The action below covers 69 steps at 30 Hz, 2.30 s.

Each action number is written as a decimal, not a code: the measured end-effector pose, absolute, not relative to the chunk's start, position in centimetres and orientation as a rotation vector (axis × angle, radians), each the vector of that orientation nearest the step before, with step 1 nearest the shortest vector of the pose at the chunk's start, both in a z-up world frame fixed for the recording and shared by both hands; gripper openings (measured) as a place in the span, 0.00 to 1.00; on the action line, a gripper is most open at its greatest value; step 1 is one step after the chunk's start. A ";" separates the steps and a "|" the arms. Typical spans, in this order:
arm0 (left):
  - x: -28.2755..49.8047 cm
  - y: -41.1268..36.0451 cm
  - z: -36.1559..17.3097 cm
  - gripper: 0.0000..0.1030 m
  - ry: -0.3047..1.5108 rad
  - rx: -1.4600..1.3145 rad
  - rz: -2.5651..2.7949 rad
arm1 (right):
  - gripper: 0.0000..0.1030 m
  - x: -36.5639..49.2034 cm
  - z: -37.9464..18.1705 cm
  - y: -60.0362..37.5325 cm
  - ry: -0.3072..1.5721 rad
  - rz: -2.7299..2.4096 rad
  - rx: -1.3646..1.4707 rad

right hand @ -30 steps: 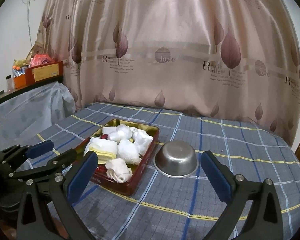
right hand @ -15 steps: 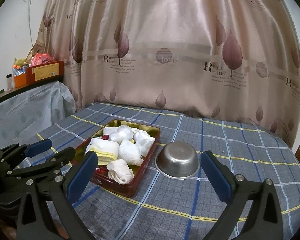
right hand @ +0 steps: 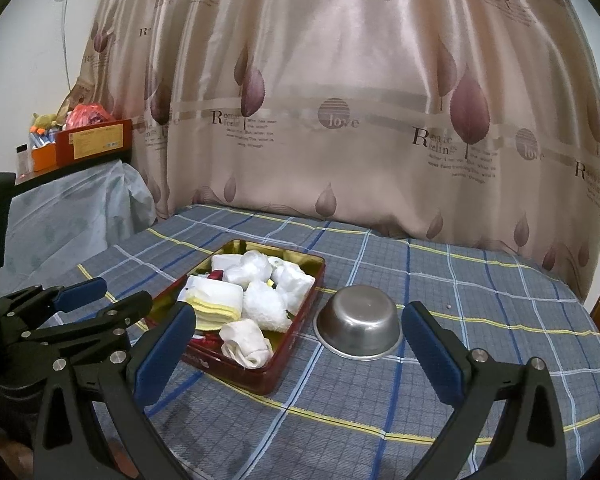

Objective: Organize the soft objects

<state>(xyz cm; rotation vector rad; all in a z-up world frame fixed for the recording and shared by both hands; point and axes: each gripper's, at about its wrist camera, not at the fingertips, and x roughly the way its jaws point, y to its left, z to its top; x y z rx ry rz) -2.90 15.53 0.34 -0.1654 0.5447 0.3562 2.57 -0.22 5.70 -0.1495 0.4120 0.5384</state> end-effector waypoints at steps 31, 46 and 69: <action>-2.9 16.0 -0.1 0.53 0.557 -0.169 0.363 | 1.00 2.4 5.5 -0.2 0.417 0.546 -0.164; -2.8 16.2 -0.3 0.53 0.572 -0.177 0.361 | 1.00 2.3 5.6 -0.1 0.418 0.546 -0.168; -2.7 16.4 -0.4 0.53 0.593 -0.161 0.366 | 0.99 2.2 5.6 -0.1 0.416 0.547 -0.170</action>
